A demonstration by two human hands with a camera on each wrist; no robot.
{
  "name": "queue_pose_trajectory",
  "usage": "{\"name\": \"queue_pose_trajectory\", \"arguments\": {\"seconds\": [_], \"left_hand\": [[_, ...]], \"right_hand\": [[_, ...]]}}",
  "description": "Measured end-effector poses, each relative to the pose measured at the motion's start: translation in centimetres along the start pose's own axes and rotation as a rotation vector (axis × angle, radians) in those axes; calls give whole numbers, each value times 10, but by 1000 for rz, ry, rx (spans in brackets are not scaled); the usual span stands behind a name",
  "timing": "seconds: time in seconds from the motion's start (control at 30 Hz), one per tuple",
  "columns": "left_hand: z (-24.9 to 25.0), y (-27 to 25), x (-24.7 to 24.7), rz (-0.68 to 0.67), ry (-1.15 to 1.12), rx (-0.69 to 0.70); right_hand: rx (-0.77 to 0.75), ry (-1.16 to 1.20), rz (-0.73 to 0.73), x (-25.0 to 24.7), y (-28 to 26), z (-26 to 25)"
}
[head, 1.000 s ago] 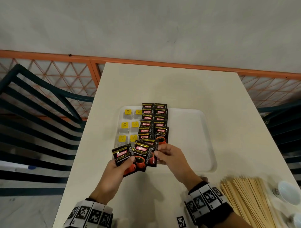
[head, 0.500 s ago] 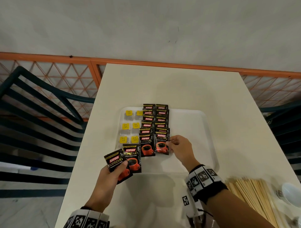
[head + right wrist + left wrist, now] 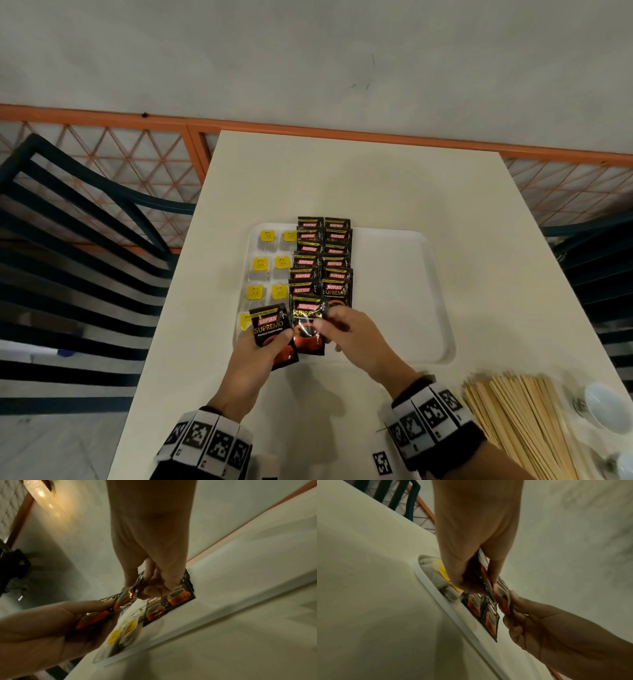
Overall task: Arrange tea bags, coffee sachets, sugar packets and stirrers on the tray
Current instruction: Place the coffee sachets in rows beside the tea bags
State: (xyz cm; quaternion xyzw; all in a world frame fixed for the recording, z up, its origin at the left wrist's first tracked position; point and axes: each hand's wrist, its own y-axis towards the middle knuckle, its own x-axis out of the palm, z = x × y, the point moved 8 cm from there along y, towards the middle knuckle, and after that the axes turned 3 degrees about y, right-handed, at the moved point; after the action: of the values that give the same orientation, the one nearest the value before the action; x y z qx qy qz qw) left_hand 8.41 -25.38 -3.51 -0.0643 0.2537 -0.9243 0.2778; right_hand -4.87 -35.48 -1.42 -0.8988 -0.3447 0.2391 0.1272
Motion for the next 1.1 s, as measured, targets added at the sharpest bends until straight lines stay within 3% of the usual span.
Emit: {"name": "queue_pose_trajectory", "arguments": {"seconds": [0.2,0.37,0.53,0.73,1.1], "left_hand": [[9,5,17,-53,102,-17],[13,13,25,-116,267,5],[23,21,26,1,494,161],[25,26,34,29,660,268],[25,24,36,64,807,288]], "right_hand": [[108,134,95,-17,-1,24],[167,76,195,-42,2,45],[170,6,214,-44,4,50],[133,-67,274,-41,6,48],[130,-216,297,-37,1,46]]}}
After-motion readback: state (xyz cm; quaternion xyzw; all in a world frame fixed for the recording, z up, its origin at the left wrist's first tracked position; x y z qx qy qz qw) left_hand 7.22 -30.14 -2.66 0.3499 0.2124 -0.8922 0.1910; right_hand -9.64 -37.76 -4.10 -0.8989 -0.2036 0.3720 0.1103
